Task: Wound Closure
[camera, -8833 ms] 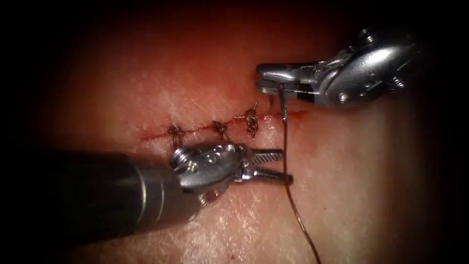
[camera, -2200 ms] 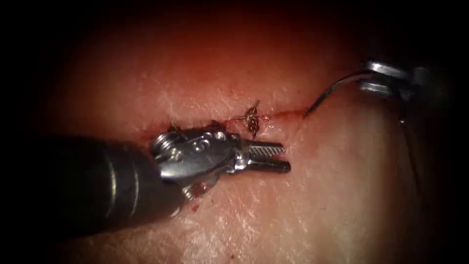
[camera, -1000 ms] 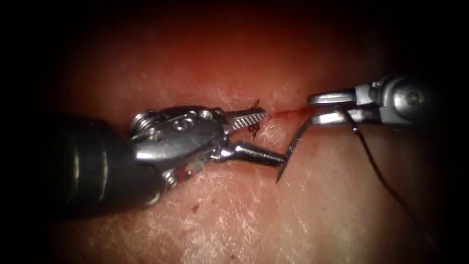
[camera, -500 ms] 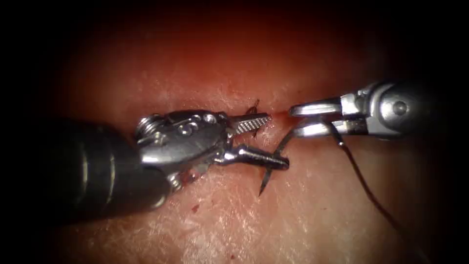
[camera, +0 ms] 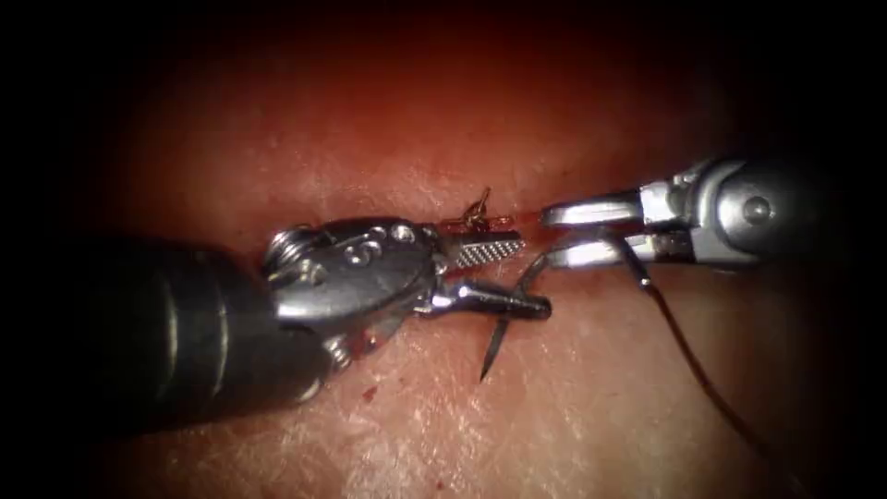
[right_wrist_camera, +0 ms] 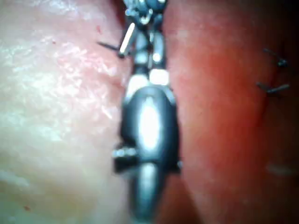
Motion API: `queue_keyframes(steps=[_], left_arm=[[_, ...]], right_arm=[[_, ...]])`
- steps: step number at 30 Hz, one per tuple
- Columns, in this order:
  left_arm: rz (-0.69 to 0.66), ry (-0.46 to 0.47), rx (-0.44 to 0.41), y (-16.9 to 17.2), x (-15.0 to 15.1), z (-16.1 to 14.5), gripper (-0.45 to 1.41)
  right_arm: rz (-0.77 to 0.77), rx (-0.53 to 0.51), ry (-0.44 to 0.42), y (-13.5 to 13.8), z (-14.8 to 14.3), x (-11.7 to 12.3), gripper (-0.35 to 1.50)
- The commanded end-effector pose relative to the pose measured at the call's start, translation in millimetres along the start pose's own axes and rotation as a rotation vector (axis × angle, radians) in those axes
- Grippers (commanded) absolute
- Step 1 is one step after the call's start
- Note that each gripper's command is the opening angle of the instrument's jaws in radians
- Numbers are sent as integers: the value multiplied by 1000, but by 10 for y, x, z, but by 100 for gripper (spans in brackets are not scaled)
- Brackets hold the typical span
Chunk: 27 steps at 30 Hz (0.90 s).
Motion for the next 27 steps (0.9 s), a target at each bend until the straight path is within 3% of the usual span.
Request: queue_keyframes(steps=[1,9,21,22,24,27], left_arm=[[0,0,-2,-2,-5,8,29],[-12,-6,-27,-3,-10,10,-6],[-30,-17,-73,0,-11,7,-9],[-41,-12,-76,-1,-10,7,-9],[-47,1,-82,-3,-10,5,-11],[-58,31,-94,-5,-9,3,-11]], right_arm=[[-1,5,5,-2,8,-4,-35],[-2,10,14,-5,15,0,-35],[0,-35,-10,-5,13,1,-35],[1,-50,-22,-5,14,1,-1],[-3,-79,-46,-7,14,2,41],[5,-113,-65,-10,14,4,64]])
